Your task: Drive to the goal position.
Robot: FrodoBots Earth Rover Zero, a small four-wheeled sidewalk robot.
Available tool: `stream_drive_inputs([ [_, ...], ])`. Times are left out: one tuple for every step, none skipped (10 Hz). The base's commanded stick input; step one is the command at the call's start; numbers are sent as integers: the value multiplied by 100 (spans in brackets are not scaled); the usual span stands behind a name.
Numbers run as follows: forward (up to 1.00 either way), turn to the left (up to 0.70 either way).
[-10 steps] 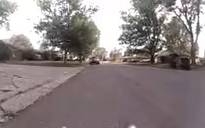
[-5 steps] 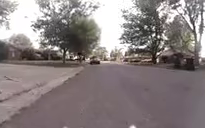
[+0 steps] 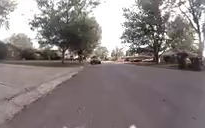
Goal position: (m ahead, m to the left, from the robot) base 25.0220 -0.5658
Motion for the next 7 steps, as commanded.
stream_drive_inputs([
  [100,0],
  [100,0],
  [100,0],
  [100,0],
  [100,0],
  [100,0],
  [100,0],
])
